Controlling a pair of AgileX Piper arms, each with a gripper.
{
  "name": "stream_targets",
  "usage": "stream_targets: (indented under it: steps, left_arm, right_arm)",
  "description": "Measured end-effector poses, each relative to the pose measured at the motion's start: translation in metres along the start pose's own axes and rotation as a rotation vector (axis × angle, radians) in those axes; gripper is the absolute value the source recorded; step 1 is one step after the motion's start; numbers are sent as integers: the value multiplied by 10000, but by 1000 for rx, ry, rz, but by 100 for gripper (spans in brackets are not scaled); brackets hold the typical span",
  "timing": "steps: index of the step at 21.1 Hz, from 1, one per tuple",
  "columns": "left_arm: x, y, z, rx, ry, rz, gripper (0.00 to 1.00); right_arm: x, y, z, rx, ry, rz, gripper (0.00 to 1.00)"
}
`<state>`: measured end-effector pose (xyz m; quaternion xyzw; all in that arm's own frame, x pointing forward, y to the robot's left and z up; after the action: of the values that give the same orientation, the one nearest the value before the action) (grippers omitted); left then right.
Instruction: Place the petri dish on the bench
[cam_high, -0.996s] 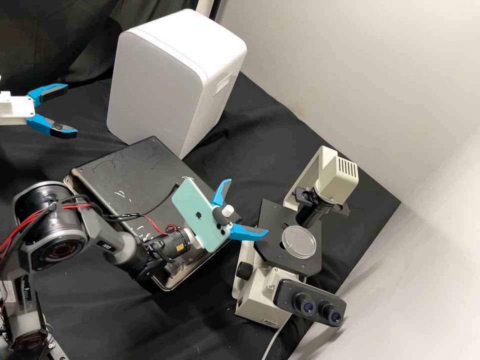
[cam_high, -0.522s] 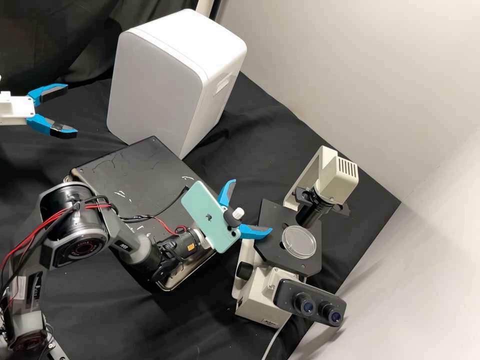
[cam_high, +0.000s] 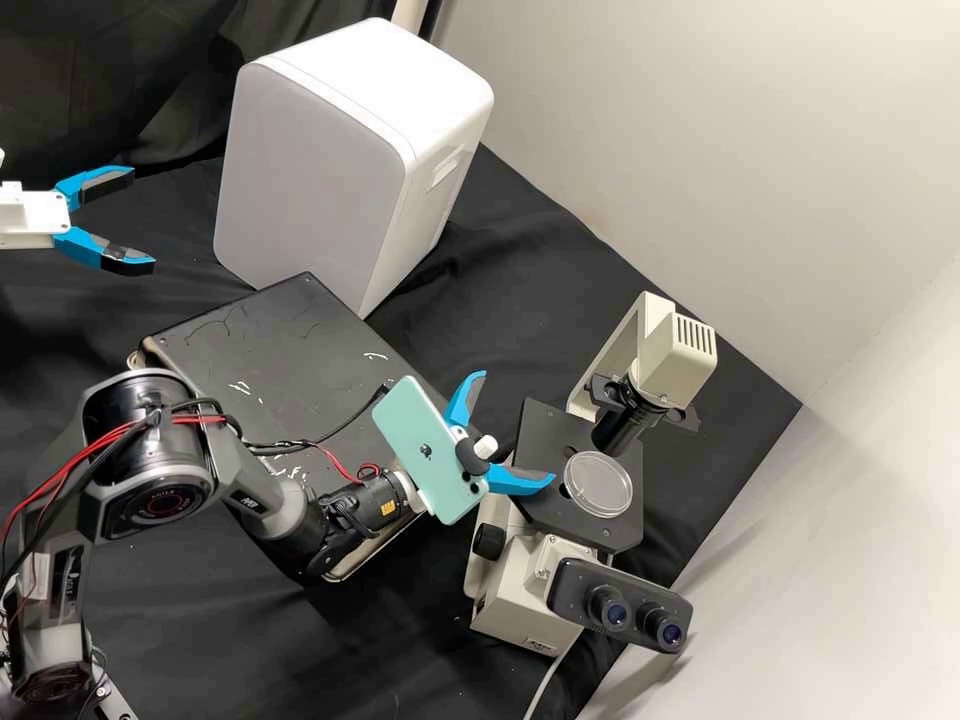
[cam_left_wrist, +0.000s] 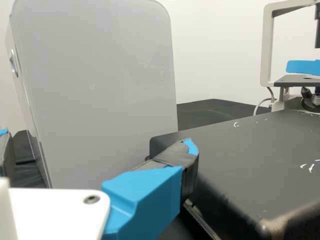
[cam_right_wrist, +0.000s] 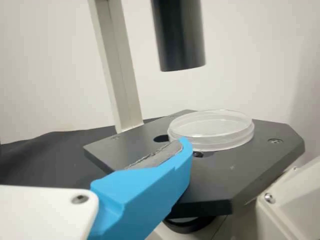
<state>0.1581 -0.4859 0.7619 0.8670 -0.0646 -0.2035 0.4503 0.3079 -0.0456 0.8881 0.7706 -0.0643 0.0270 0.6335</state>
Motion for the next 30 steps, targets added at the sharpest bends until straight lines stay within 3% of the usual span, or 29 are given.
stream_targets:
  steps: [4,7,14,23,30]
  left_arm:
    - [5,-13,-2,0,1,-8,100]
    - [12,-29,-6,-1,3,-18,100]
    - [19,-47,-8,-1,3,-28,100]
    - [28,-65,-11,-1,5,-37,100]
    - [30,-71,-7,2,-1,-41,100]
  right_arm:
    - [36,109,8,-2,2,32,100]
    - [117,144,64,-3,-15,36,100]
    - [294,130,191,-9,-37,25,100]
    - [298,141,219,-13,-43,28,100]
    - [202,191,160,-16,-48,41,100]
